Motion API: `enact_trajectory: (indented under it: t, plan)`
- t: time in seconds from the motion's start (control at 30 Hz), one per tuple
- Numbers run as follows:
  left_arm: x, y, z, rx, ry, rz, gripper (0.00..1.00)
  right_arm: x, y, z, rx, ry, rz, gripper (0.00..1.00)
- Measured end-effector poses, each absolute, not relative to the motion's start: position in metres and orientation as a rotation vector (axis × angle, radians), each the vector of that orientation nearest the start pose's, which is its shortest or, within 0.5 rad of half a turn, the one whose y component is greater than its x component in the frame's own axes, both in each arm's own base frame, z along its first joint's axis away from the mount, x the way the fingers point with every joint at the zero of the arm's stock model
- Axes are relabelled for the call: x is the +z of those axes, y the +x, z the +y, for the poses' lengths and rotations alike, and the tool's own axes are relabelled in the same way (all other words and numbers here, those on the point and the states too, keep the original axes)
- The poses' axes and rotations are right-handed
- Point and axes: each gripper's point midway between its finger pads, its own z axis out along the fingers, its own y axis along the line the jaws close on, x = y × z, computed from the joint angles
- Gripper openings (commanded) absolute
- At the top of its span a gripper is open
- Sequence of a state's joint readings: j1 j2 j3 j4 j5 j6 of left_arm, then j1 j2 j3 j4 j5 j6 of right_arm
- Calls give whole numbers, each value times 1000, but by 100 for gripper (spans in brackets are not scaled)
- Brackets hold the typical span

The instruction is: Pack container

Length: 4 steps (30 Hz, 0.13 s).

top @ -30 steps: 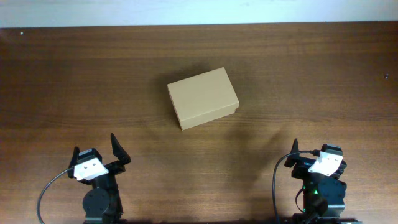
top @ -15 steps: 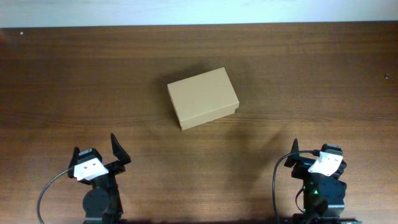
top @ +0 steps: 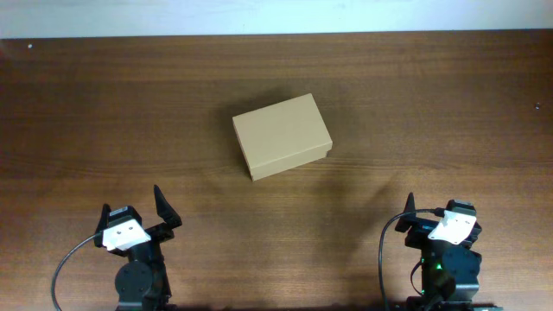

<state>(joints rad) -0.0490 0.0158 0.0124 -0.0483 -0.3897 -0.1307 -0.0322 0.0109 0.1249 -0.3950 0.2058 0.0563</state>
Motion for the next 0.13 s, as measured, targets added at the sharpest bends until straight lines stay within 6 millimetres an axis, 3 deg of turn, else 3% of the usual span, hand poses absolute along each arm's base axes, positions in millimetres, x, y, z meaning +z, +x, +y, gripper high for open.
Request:
enact_trajectory:
  t: [0.13]
  plan:
    - [165, 237, 54, 177, -363, 1580, 100, 137, 224, -42, -174, 224, 1835, 99]
